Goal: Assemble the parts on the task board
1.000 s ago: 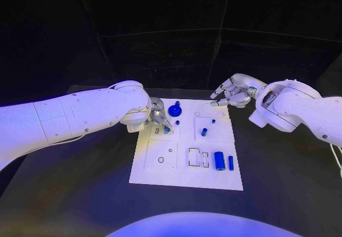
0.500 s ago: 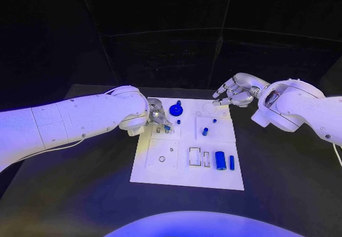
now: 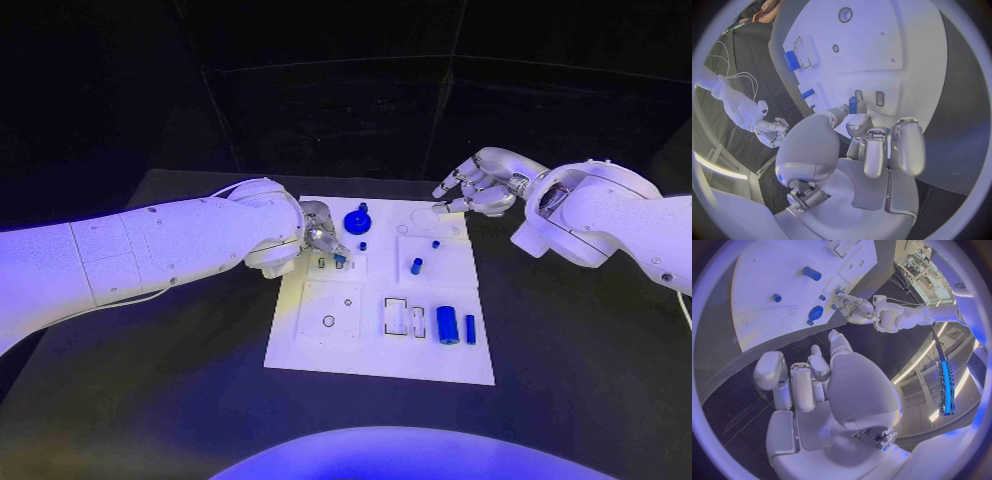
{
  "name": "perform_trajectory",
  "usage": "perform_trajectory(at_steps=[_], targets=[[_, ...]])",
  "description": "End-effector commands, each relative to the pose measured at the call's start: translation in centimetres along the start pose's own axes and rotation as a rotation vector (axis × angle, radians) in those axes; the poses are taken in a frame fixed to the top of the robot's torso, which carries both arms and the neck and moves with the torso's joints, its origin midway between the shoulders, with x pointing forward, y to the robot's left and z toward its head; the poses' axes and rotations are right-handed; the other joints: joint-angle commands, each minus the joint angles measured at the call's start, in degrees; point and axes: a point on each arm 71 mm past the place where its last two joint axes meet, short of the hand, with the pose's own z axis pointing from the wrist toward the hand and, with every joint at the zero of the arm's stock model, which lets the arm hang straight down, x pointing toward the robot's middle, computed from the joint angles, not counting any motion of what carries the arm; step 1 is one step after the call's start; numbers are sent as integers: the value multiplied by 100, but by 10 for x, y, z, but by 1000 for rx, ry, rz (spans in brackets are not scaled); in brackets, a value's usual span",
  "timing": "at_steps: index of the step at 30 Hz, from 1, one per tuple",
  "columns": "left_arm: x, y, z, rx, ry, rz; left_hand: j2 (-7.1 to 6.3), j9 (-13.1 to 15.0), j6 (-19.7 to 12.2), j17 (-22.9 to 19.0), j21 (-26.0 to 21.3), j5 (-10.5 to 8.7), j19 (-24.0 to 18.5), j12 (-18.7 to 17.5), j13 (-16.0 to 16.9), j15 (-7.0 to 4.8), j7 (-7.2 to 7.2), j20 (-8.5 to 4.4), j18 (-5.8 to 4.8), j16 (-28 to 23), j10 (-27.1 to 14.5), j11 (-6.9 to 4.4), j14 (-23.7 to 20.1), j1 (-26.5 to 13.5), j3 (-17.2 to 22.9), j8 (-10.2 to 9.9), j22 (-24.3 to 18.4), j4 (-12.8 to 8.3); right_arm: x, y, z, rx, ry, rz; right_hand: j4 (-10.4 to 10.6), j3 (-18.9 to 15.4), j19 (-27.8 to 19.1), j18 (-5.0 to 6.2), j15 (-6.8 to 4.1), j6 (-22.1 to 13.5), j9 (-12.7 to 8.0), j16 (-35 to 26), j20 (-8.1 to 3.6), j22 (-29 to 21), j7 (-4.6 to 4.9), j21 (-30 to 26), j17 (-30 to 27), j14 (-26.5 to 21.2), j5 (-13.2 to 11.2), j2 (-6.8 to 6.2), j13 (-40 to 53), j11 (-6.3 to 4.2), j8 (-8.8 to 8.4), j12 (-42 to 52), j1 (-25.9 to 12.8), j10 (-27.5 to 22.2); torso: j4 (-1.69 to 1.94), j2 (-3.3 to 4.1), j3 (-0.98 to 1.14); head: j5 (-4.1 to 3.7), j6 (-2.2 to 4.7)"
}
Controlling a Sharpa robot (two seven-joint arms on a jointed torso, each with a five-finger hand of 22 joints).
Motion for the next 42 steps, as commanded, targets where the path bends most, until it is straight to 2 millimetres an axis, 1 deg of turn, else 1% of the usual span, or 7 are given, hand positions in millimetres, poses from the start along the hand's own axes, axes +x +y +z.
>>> perform_trajectory(at_steps=[1, 11, 14, 18, 23, 33, 42], targets=[[0, 0, 0, -10, 4, 33, 49, 13, -15, 1509, -39, 33, -6, -35, -17, 20, 1, 21, 4, 18, 47, -7, 585, 21, 1018, 34, -5, -972, -1, 1, 0, -6, 5, -4, 4, -38, -5, 32, -46, -40, -9, -36, -38, -9, 6, -29, -8, 263, 36, -3, -6, -7, 20, -39, 47, -40, -2, 3, -3, 3, -10], [2, 3, 0, -34, 25, 81, 43, 16, -16, 1509, -33, 32, -2, -45, -30, 20, 1, 21, 2, 18, 41, -7, 585, 17, 1025, 37, 6, -973, 0, 2, 1, -8, 6, -4, 4, -38, -5, 32, -46, -40, -9, -36, -38, -9, 6, -29, -8, 263, 36, -3, -6, -7, 20, -39, 47, -40, -1, 3, -3, 30, -18], [2, 4, 0, -39, 28, 85, 43, 16, -16, 1509, -33, 32, -2, -46, -31, 20, 1, 21, 2, 18, 41, -7, 585, 16, 1025, 37, 6, -973, 0, 2, 1, -10, 6, -4, 4, -38, -5, 32, -46, -40, -9, -36, -38, -9, 6, -29, -8, 263, 36, -3, -6, -7, 20, -39, 47, -40, -3, 5, 2, 35, -23], [2, 5, 0, -44, 31, 89, 43, 16, -16, 1509, -33, 32, -2, -46, -31, 20, 1, 21, 2, 18, 41, -7, 585, 16, 1025, 37, 6, -973, 0, 2, 1, -10, 6, -4, 4, -38, -5, 32, -46, -40, -9, -36, -38, -9, 6, -29, -8, 263, 36, -3, -6, -7, 20, -39, 47, -40, 1, 2, -2, 30, -30], [2, 5, 0, -48, 41, 96, 43, 16, -16, 1509, -33, 32, -2, -46, -31, 20, 1, 21, 2, 18, 41, -7, 585, 16, 1025, 37, 6, -973, 0, 2, 1, -8, 9, -5, 15, -48, -2, 32, -45, -48, -10, -33, -38, -8, 6, -29, -2, 264, 39, -2, 2, -7, 21, -30, 47, -34, -9, 6, 1, 63, -24], [5, 4, -1, -45, 62, 110, 23, 31, -16, 1509, -30, 28, 1, -40, -27, 20, -2, 21, 0, 18, 48, -7, 585, -13, 1046, 50, 13, -965, 1, 1, 2, 0, 18, -7, 25, -52, -9, 34, -45, -44, -9, -41, -38, -21, 6, -37, -14, 262, 41, 3, -6, -7, 26, -37, 43, -39, -3, 2, -1, 38, -36], [6, 1, 0, -41, 73, 104, 12, 43, -12, 1509, -28, 25, 3, -34, -22, 19, -9, 20, -1, 18, 57, -10, 585, -46, 1061, 63, 20, -948, 2, 2, 2, 3, 23, -11, 25, -52, -9, 34, -45, -44, -9, -41, -38, -21, 6, -37, -14, 262, 41, 3, -6, -7, 26, -37, 43, -39, -5, 5, 3, 52, -44]])
